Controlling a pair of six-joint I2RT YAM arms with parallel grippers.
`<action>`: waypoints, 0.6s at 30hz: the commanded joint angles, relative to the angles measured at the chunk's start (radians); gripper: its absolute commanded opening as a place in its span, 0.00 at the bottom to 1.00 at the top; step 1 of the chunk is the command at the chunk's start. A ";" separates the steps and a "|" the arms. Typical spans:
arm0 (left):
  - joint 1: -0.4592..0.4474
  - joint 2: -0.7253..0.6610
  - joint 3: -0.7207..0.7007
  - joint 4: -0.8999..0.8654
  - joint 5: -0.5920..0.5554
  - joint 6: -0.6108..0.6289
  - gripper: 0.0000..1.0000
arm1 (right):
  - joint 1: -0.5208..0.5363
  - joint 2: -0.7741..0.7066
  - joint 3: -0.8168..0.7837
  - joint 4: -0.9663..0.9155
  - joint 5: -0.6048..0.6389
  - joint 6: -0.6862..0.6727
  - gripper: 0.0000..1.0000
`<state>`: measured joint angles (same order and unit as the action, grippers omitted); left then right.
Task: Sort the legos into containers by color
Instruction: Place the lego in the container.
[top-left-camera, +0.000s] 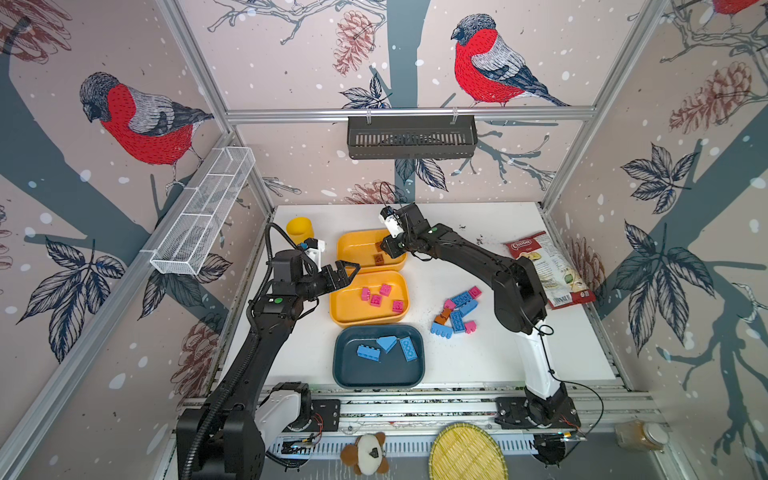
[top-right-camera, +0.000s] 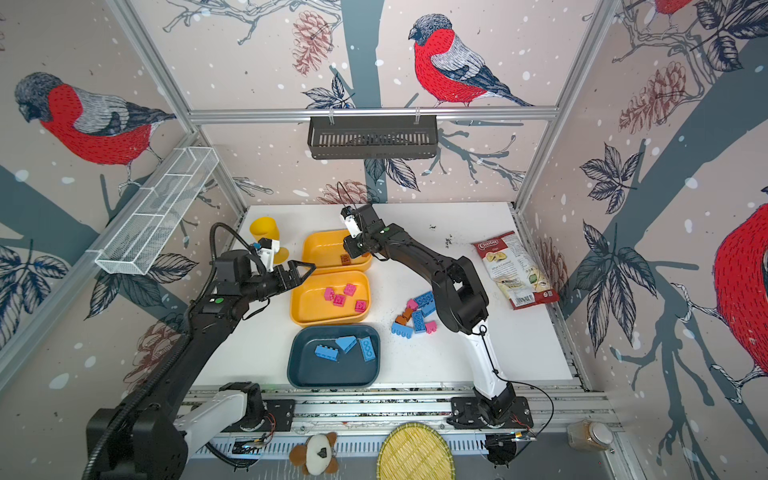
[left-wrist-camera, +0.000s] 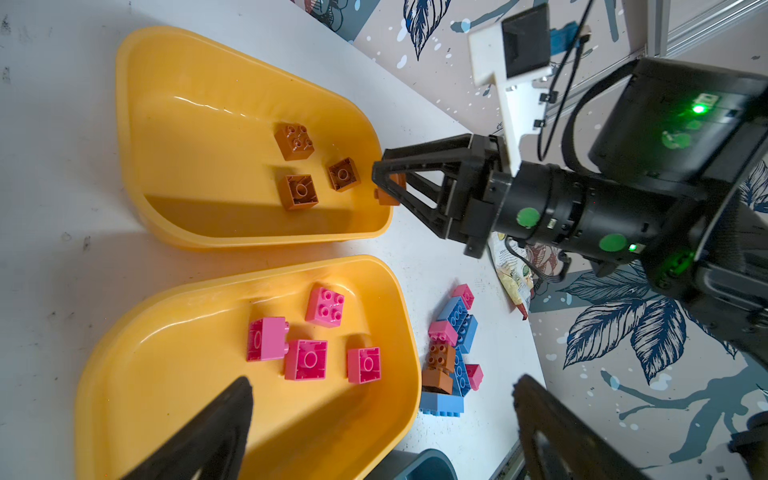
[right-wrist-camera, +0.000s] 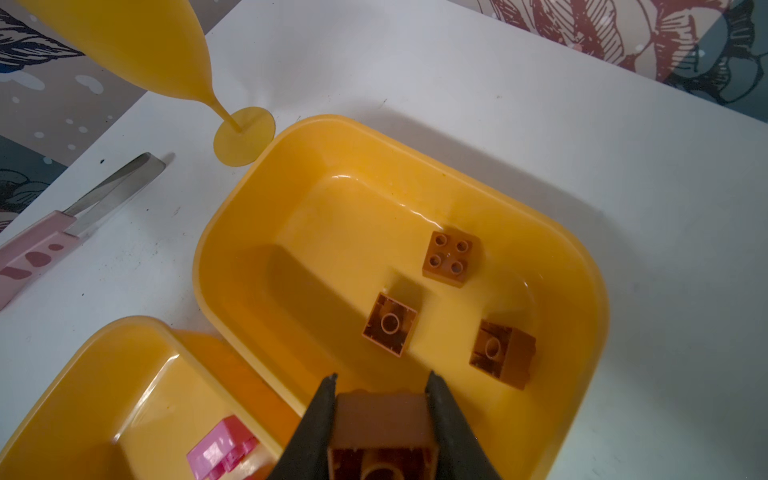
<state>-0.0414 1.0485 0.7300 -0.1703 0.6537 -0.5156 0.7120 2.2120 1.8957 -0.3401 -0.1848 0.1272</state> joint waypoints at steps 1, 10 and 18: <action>0.003 -0.006 0.003 -0.010 0.003 0.021 0.97 | 0.010 0.040 0.038 0.112 -0.013 -0.006 0.22; 0.007 0.001 0.003 0.005 -0.010 0.016 0.97 | 0.008 0.084 0.047 0.227 -0.067 -0.002 0.50; 0.007 0.001 -0.011 0.036 0.017 -0.007 0.97 | -0.039 -0.107 -0.151 0.211 -0.087 0.012 0.62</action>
<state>-0.0360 1.0492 0.7238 -0.1715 0.6510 -0.5095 0.6857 2.1738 1.8057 -0.1547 -0.2462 0.1280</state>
